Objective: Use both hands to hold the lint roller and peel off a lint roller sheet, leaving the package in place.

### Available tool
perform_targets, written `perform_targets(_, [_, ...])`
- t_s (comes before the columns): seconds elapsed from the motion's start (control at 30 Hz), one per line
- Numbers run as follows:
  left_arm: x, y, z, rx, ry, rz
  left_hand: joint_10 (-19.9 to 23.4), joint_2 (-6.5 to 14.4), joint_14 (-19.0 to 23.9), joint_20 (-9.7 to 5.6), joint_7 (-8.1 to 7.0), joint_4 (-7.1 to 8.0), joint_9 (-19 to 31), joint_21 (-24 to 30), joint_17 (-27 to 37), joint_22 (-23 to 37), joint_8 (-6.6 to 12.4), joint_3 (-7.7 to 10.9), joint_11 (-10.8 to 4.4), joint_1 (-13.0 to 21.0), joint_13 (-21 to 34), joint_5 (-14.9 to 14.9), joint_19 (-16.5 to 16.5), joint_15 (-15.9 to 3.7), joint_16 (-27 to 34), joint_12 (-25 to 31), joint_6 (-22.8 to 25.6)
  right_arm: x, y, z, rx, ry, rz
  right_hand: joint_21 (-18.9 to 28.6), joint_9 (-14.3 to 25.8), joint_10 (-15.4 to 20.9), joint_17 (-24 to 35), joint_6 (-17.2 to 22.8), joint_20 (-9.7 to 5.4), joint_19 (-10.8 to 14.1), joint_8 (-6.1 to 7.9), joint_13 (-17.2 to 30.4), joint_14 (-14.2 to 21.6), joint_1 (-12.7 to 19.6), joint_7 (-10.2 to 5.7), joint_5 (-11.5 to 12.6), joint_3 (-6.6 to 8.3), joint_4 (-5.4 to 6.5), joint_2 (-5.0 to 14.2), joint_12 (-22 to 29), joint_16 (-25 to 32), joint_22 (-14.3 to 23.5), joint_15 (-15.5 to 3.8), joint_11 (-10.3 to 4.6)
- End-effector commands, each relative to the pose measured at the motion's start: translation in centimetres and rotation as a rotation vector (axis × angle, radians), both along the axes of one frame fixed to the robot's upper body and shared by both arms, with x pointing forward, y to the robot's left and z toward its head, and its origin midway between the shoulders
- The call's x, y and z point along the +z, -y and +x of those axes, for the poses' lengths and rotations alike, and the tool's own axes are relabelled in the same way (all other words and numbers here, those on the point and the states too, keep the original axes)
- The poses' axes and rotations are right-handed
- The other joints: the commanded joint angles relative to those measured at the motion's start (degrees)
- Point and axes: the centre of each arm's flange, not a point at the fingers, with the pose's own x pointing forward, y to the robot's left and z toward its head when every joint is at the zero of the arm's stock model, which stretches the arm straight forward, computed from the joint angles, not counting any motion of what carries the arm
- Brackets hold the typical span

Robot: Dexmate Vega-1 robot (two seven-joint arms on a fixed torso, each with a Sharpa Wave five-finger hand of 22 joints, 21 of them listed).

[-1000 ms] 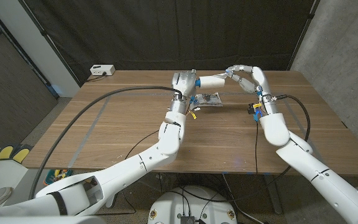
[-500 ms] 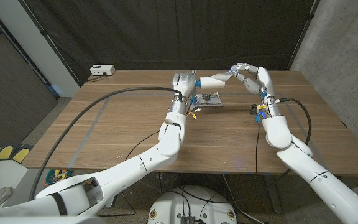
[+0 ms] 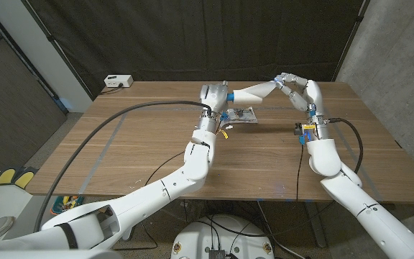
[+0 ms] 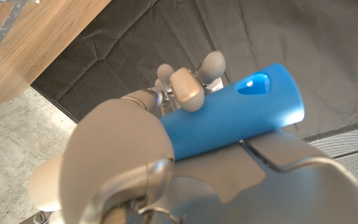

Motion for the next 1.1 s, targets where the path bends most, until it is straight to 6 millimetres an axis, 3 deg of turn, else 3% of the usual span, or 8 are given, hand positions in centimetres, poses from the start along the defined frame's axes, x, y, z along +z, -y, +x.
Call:
perform_targets(0.03, [0.11,0.12,0.09,-0.001,0.000,0.005,-0.31,0.63,-0.01,-4.26,0.14,-0.09,-0.13,0.51,0.12,-0.04,0.31,0.60,-0.13,-0.04,0.09,-0.05,0.08,-0.21,0.06,0.54,0.73,-0.79,0.85,-0.83,0.008,0.037,0.047,0.24,0.45,-0.05,-0.02,3.22,-2.15,-0.08,-0.09,0.12,-0.30,0.26,1.52,0.47,-0.24,0.00,0.66,-0.15,-0.36,0.26,-9.81,-0.12])
perform_targets(1.1, [0.33,0.15,0.50,0.002,-0.014,0.009,-0.33,0.62,-0.08,-4.27,0.25,-0.31,-0.66,0.82,0.21,-0.29,0.82,0.83,-0.05,-0.29,-0.55,-0.26,-0.14,-0.22,0.18,0.70,0.98,-0.92,1.76,-1.26,0.165,0.136,0.046,0.37,0.60,0.24,-0.10,3.66,-2.31,-0.73,-0.61,0.40,-1.03,0.41,1.29,1.14,-0.90,0.22,0.76,-0.59,-1.16,0.22,-9.77,-0.20])
